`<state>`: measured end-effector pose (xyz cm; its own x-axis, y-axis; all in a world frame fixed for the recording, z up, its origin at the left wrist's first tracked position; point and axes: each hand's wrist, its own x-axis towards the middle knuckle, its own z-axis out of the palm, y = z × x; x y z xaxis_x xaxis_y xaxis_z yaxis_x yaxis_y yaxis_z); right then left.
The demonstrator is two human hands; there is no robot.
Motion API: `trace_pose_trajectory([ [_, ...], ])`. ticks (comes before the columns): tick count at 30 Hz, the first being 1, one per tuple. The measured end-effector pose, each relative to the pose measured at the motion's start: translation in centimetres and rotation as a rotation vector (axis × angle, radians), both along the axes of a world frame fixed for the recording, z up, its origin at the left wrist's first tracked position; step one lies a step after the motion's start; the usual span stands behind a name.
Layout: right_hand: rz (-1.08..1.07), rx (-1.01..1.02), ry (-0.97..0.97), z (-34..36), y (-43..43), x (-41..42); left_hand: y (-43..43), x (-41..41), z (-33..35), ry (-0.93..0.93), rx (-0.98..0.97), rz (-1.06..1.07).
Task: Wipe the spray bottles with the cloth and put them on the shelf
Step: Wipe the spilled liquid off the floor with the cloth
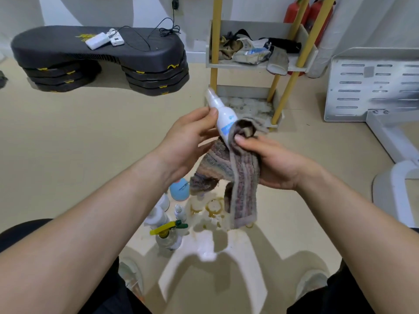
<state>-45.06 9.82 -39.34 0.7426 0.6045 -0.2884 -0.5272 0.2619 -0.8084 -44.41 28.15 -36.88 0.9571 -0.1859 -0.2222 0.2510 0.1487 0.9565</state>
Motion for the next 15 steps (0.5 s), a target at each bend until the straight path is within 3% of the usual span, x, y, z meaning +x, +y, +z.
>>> trace_pose_trajectory([
  [3,0.154,0.078,0.143,0.0,-0.5,-0.5,0.0,-0.1,0.4,0.004,-0.087,-0.041],
  [6,0.059,-0.066,0.079,0.4,0.1,-0.7,0.2,0.0,0.5,-0.014,-0.025,0.024],
  [8,-0.060,-0.290,-0.217,0.5,0.9,-0.8,0.3,0.1,0.3,0.018,0.076,0.073],
  [11,-0.084,-0.862,-0.756,-0.2,2.3,-1.5,-0.5,-0.7,-0.5,0.034,0.181,0.160],
  [13,-0.147,-1.211,-0.878,-0.8,2.6,-1.9,-1.3,-1.3,-0.8,0.026,0.224,0.207],
  [15,-0.224,-1.268,-0.892,-1.4,2.6,-1.8,-1.5,-1.3,-0.9,0.001,0.246,0.216],
])
